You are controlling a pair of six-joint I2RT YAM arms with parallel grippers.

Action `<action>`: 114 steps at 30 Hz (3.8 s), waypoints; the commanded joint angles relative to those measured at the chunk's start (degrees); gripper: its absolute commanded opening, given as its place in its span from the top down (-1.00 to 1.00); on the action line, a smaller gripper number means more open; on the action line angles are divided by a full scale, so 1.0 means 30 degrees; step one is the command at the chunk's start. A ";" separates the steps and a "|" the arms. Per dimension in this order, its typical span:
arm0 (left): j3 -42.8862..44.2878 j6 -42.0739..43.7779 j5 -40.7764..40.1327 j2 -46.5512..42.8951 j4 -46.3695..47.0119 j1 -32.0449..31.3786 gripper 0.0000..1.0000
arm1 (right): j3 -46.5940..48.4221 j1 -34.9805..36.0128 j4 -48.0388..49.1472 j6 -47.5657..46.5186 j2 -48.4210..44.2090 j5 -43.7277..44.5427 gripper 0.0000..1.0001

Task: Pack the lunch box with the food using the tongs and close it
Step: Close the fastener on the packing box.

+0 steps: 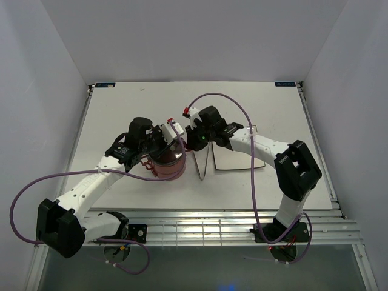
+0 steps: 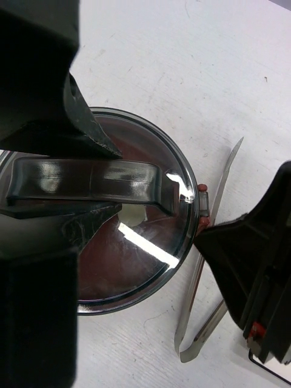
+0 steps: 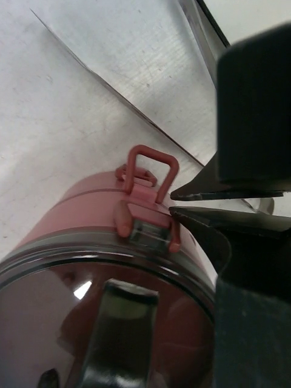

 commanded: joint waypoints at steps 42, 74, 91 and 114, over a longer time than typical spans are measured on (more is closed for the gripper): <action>-0.1619 0.1472 0.0144 0.1734 -0.3684 0.1382 1.00 | 0.2450 0.0711 0.0163 0.0043 0.3911 -0.0323 0.84; -0.1296 0.1911 0.0905 0.2350 -0.3567 0.1910 1.00 | 0.3564 0.1063 -0.1155 0.0511 0.4117 -0.1173 0.84; -0.1619 0.1941 0.0817 0.2056 -0.3596 0.2027 1.00 | 0.5701 -0.0227 -0.2532 0.0189 0.3909 0.3284 0.84; -0.1707 0.2058 0.1345 0.1735 -0.3567 0.2144 1.00 | 0.5671 -0.0576 -0.4026 0.0951 0.3940 0.5095 0.85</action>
